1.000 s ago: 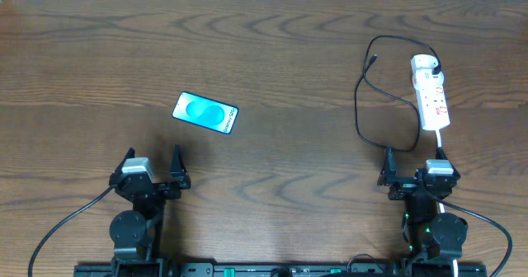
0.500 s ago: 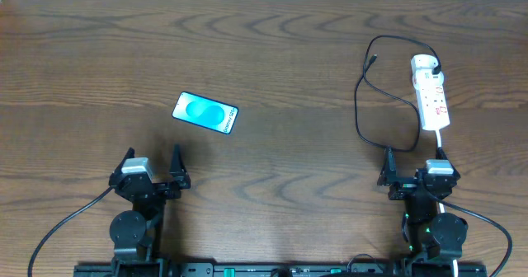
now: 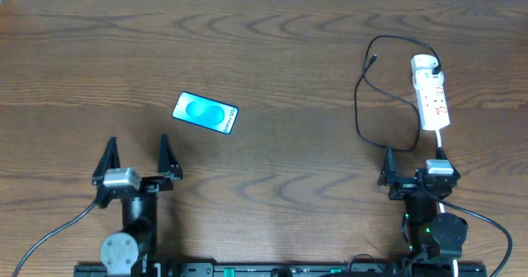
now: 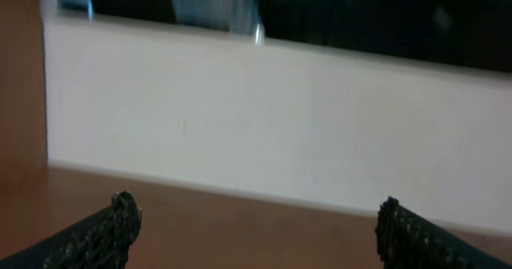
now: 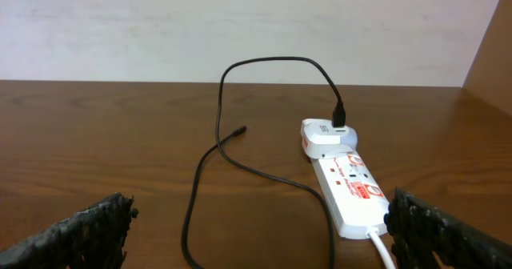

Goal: Plug charger to phone and switch on socket
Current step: 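Raise the left gripper open and swing it over the blue phone, then lower the left gripper onto the phone and close on its edge, then lift the phone with the left gripper and tilt it upright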

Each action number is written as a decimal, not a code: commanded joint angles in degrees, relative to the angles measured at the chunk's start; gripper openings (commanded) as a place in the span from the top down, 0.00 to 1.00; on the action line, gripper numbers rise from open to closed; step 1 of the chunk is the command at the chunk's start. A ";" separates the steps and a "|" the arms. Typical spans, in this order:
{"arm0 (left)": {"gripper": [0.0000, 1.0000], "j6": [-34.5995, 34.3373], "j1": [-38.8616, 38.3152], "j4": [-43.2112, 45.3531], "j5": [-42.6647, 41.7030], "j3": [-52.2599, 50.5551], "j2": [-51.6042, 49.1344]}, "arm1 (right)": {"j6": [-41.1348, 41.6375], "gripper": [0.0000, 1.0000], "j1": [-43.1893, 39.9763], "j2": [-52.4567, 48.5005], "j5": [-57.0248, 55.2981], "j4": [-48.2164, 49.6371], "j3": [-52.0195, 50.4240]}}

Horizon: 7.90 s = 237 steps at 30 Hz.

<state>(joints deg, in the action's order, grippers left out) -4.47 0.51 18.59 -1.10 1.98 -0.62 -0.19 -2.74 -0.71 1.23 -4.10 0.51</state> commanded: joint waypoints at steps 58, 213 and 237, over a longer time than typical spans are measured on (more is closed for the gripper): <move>0.04 -5.81 -0.35 2.19 -5.68 44.57 -52.96 | 0.98 0.01 0.33 0.42 -0.66 -0.17 -0.20; 0.29 -52.57 -8.57 -69.13 -13.09 86.86 -123.67 | 0.98 0.01 0.33 0.42 -0.66 -0.17 -0.20; 0.34 -41.59 -8.57 -70.38 -32.11 86.86 -120.76 | 0.98 0.01 0.33 0.42 -0.66 -0.17 -0.20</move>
<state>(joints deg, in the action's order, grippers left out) -49.12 -7.79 -51.40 -27.33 89.27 -123.74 -0.19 -2.74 -0.62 1.02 -4.10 0.51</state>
